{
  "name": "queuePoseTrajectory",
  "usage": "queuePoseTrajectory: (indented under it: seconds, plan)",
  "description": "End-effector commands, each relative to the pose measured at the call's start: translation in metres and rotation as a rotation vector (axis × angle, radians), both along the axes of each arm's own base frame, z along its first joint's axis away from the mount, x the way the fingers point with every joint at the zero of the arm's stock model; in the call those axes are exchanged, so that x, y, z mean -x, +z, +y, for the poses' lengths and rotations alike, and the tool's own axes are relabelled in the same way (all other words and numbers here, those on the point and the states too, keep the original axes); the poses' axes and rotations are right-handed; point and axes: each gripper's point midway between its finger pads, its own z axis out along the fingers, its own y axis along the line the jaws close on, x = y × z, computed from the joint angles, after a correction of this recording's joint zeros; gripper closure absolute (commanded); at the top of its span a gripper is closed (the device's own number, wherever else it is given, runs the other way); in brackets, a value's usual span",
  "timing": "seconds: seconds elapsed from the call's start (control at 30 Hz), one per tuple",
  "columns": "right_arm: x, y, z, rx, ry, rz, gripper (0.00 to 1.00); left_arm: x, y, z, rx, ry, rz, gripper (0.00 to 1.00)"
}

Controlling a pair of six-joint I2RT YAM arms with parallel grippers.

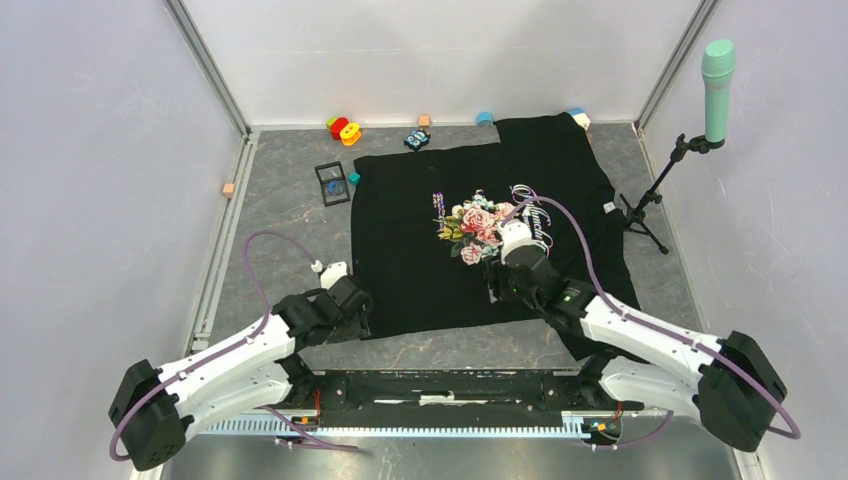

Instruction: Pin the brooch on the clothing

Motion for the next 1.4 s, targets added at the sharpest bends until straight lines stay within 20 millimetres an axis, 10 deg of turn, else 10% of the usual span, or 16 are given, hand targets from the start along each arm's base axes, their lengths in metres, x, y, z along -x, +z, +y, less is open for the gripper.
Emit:
queuePoseTrajectory:
  seconds: [0.0,0.8,1.37]
  plan:
    - [-0.005,0.003,-0.020,0.000,-0.026,-0.034,0.36,0.000,0.001,-0.008,0.045,0.085,-0.004,0.44]
    - [0.009,-0.015,-0.058,0.003,-0.099,-0.016,0.37,-0.003,-0.021,-0.013,0.043,0.126,-0.027,0.98]
    - [0.022,-0.044,-0.090,0.108,-0.197,0.049,0.31,-0.016,0.020,0.046,0.067,0.322,-0.195,0.98]
